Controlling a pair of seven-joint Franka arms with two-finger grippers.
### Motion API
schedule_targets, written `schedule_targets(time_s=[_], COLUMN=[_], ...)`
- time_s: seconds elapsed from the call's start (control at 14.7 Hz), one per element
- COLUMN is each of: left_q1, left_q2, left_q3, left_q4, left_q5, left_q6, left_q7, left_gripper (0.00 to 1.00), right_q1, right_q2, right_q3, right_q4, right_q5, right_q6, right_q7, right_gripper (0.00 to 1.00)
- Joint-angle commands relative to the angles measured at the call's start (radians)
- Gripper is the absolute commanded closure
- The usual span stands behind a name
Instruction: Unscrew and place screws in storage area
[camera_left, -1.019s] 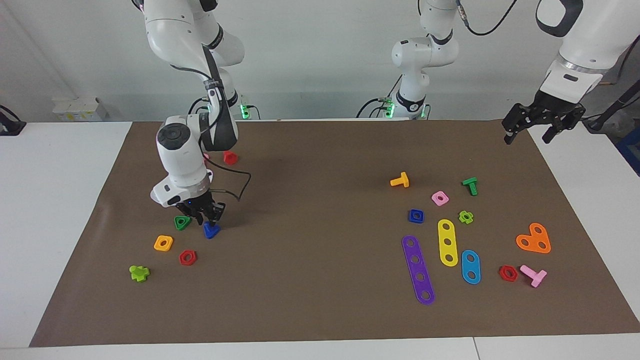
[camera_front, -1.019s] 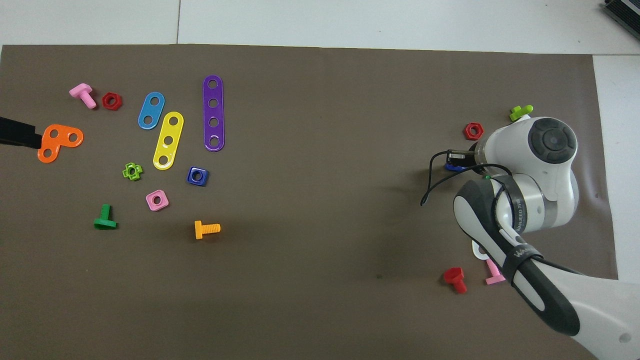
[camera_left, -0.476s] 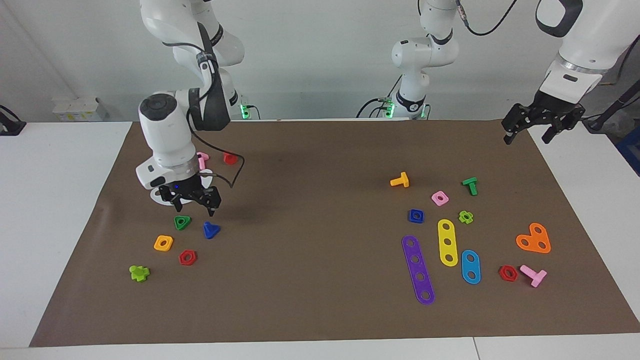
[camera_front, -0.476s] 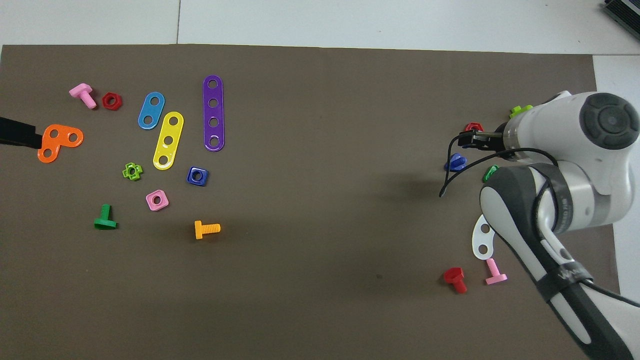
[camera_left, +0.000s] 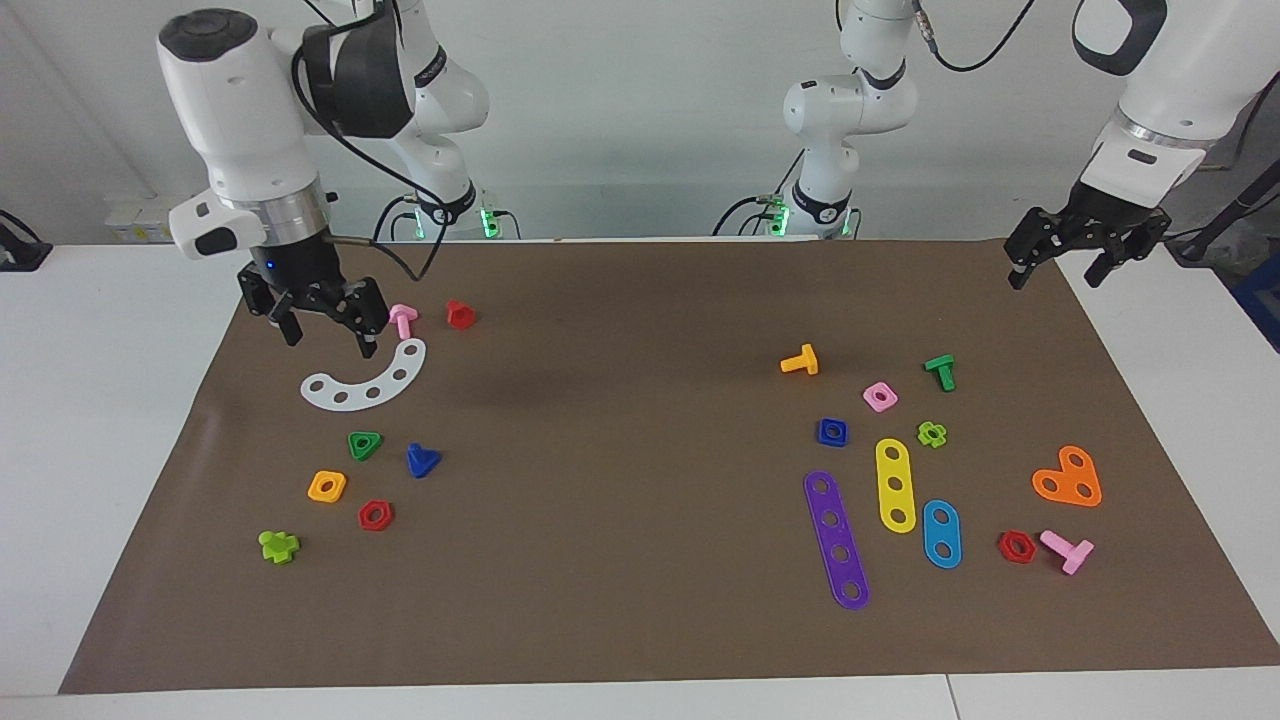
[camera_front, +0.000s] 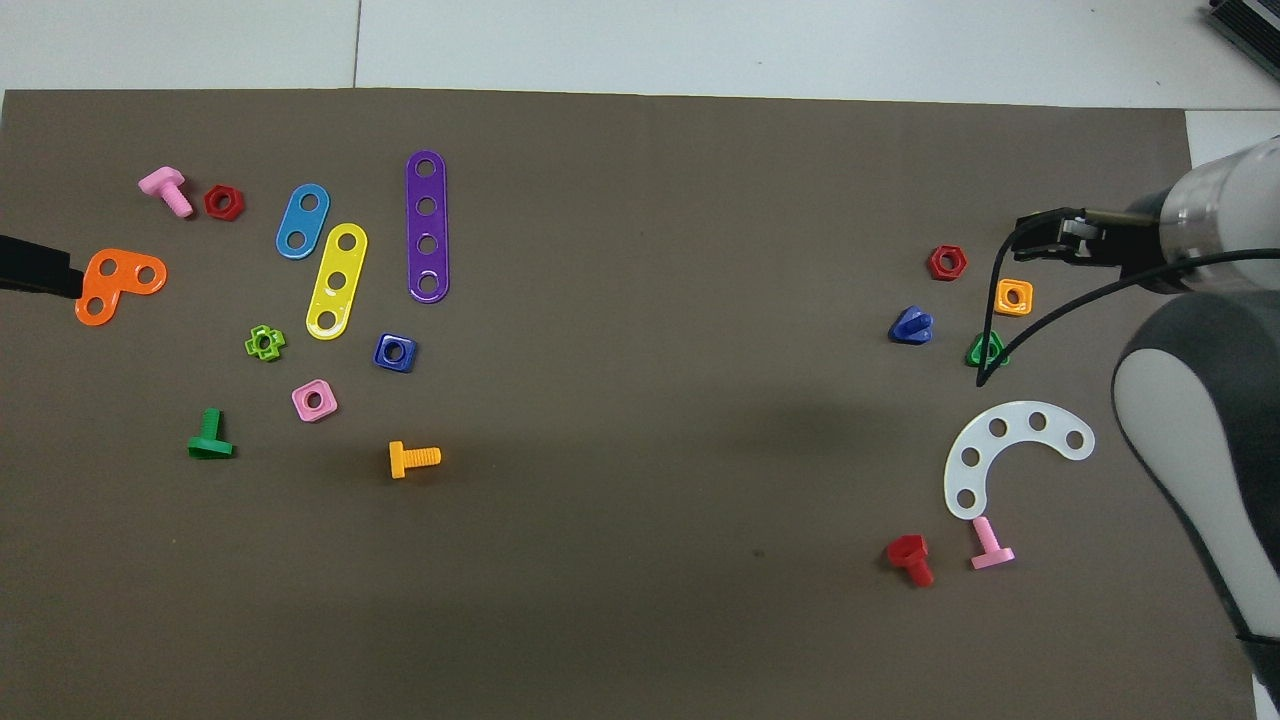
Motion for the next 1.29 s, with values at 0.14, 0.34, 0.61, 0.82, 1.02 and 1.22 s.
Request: schedule_targets(time_s=[0.14, 0.34, 0.61, 0.82, 1.02, 1.22], left_q1=[-0.002, -0.008, -0.011, -0.011, -0.011, -0.011], left_q2=[-0.009, -0.012, -0.024, -0.024, -0.024, -0.025], left_q3=[0.003, 0.003, 0.003, 0.000, 0.000, 0.000], left_q4=[-0.016, -0.019, -0.042, -0.042, -0.042, -0.044], left_q5=[-0.015, -0.015, -0.015, -0.015, -0.015, -0.015], left_q6=[0.010, 0.003, 0.004, -0.002, 0.000, -0.006], left_q7=[-0.004, -0.006, -0.009, -0.010, -0.009, -0.009], left_gripper=[0.00, 0.00, 0.00, 0.00, 0.00, 0.00], right_q1=[-0.037, -0.037, -0.030, -0.022, -0.022, -0.022], right_q2=[-0.014, -0.030, -0.038, -0.056, -0.062, -0.082], right_q3=[0.006, 0.009, 0.009, 0.015, 0.015, 0.015], right_q4=[0.106, 0.097, 0.095, 0.066, 0.050, 0.017], right_q5=[0.026, 0.032, 0.058, 0.057, 0.057, 0.057], right_q6=[-0.180, -0.233, -0.285, -0.293, -0.293, -0.291], right_q7=[-0.106, -0.112, -0.111, -0.109, -0.112, -0.112], right_gripper=[0.00, 0.00, 0.00, 0.00, 0.00, 0.00])
